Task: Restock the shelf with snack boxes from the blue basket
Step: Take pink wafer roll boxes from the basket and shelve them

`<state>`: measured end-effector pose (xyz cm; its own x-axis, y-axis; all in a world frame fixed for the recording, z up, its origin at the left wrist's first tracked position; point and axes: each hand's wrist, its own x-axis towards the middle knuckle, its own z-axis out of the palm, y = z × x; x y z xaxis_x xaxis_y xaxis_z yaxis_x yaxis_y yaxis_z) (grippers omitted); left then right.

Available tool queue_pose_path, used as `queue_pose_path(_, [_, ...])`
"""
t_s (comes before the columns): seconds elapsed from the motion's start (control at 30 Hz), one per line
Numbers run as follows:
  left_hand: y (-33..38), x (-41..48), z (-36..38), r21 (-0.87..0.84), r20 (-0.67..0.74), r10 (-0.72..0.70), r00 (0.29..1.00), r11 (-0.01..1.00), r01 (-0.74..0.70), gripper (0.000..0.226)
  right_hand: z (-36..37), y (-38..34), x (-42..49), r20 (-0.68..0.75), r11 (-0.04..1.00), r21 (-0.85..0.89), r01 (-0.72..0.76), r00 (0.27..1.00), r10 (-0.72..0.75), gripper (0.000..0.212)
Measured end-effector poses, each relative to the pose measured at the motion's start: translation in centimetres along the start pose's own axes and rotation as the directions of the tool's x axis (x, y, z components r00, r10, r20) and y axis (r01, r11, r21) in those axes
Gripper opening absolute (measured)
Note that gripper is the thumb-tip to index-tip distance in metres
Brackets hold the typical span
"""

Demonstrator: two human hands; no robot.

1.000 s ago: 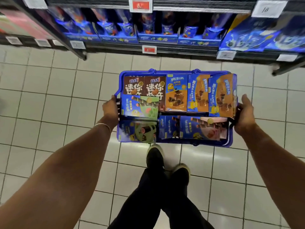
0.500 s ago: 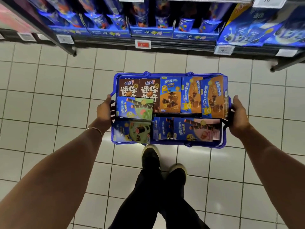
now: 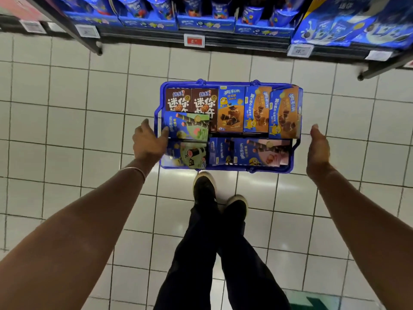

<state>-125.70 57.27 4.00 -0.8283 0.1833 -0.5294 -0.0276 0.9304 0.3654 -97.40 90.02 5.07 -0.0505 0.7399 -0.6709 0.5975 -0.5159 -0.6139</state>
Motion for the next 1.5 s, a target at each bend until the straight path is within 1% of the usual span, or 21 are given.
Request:
queue_pose_path(0.07, [-0.1,-3.1,0.1,0.066,-0.012,0.109,0.994,0.992,-0.108,0.071,-0.1,1.1,-2.1,-0.102,0.994,-0.103,0.023,0.994,-0.033,0.059])
queue_pose_path(0.17, [-0.5,-7.3,0.9,0.117,0.025,0.145,0.989,0.982,-0.146,0.061,0.6,3.8,-6.8,-0.032,0.981,-0.185,0.056,0.997,-0.063,0.05])
queue_pose_path(0.27, [-1.6,-10.4,1.9,0.136,0.1,0.07,0.992,0.987,-0.083,0.058,2.0,6.1,-11.4,0.073,0.934,-0.331,0.13,0.991,-0.112,0.041])
queue_pose_path(0.37, [-2.1,-11.9,2.2,0.057,0.184,-0.076,0.98,0.996,0.066,0.058,4.4,6.8,-14.8,0.178,0.905,-0.408,0.119,0.983,-0.049,0.046])
queue_pose_path(0.43, [-2.3,-12.3,2.0,0.002,0.242,-0.104,0.965,0.994,0.107,0.056,6.1,6.8,-16.5,0.23,0.9,-0.426,0.096,0.973,0.005,0.052])
queue_pose_path(0.5, [-1.9,-12.6,1.9,-0.018,0.305,-0.078,0.949,0.996,0.088,0.055,7.7,6.3,-17.0,0.243,0.923,-0.385,0.021,0.967,0.079,0.058])
queue_pose_path(0.6, [0.1,-12.2,2.7,-0.053,0.361,0.037,0.932,0.998,-0.019,0.049,9.2,5.4,-15.4,0.123,0.953,-0.168,-0.253,0.954,0.275,0.051])
queue_pose_path(0.67, [2.2,-11.4,4.1,-0.065,0.357,0.167,0.919,0.986,-0.154,0.043,9.7,4.7,-13.3,0.093,0.886,0.097,-0.453,0.891,0.445,0.05])
queue_pose_path(0.73, [4.4,-10.6,5.7,-0.057,0.285,0.276,0.918,0.961,-0.271,0.038,9.8,4.4,-10.9,0.116,0.794,0.244,-0.556,0.83,0.546,0.062])
queue_pose_path(0.8, [6.6,-9.9,7.0,-0.033,0.183,0.415,0.891,0.909,-0.416,0.039,9.8,4.3,-8.8,0.082,0.717,0.396,-0.574,0.799,0.595,0.065])
queue_pose_path(0.83, [7.6,-9.6,7.7,-0.019,0.156,0.503,0.85,0.862,-0.506,0.041,9.9,4.2,-7.9,0.052,0.71,0.447,-0.545,0.808,0.587,0.063])
queue_pose_path(0.9, [9.4,-8.7,9.4,0.007,0.188,0.635,0.75,0.762,-0.647,0.043,10.0,4.1,-6.3,-0.091,0.744,0.47,-0.475,0.812,0.576,0.069])
queue_pose_path(0.93, [10.2,-8.3,10.3,0.024,0.236,0.644,0.728,0.745,-0.667,0.044,9.8,4.5,-5.5,-0.193,0.784,0.43,-0.446,0.804,0.563,0.076])
queue_pose_path(1.0, [11.8,-8.1,12.3,0.076,0.355,0.549,0.757,0.79,-0.609,0.05,9.3,5.3,-4.3,-0.304,0.879,0.263,-0.398,0.831,0.466,0.076])
queue_pose_path(1.07, [13.3,-8.5,13.9,0.058,0.436,0.341,0.833,0.913,-0.404,0.058,8.8,5.9,-4.0,-0.249,0.917,0.175,-0.359,0.885,0.394,0.061])
queue_pose_path(1.13, [14.3,-8.9,14.6,-0.098,0.43,0.174,0.886,0.984,-0.146,0.063,8.3,6.0,-4.3,-0.153,0.918,0.201,-0.343,0.914,0.375,0.053])
queue_pose_path(1.2, [14.9,-9.2,14.5,-0.263,0.37,0.113,0.922,0.965,-0.013,0.06,7.7,6.1,-4.8,-0.129,0.92,0.222,-0.322,0.926,0.356,0.05])
queue_pose_path(1.27, [15.1,-9.5,14.0,-0.353,0.301,0.12,0.946,0.936,-0.007,0.051,7.0,6.2,-5.4,-0.11,0.908,0.275,-0.316,0.928,0.357,0.045])
queue_pose_path(1.37, [14.8,-9.9,12.8,-0.409,0.204,0.165,0.965,0.91,-0.069,0.031,5.9,6.3,-6.5,-0.041,0.873,0.396,-0.284,0.945,0.325,0.027])
queue_pose_path(1.43, [14.5,-9.9,11.6,-0.467,0.209,0.213,0.954,0.879,-0.094,0.022,5.2,6.0,-7.4,0.028,0.839,0.49,-0.237,0.966,0.256,0.016])
queue_pose_path(1.5, [14.4,-9.9,10.3,-0.53,0.228,0.243,0.943,0.843,-0.089,0.011,4.6,5.6,-8.5,0.113,0.777,0.594,-0.208,0.978,0.176,0.016])
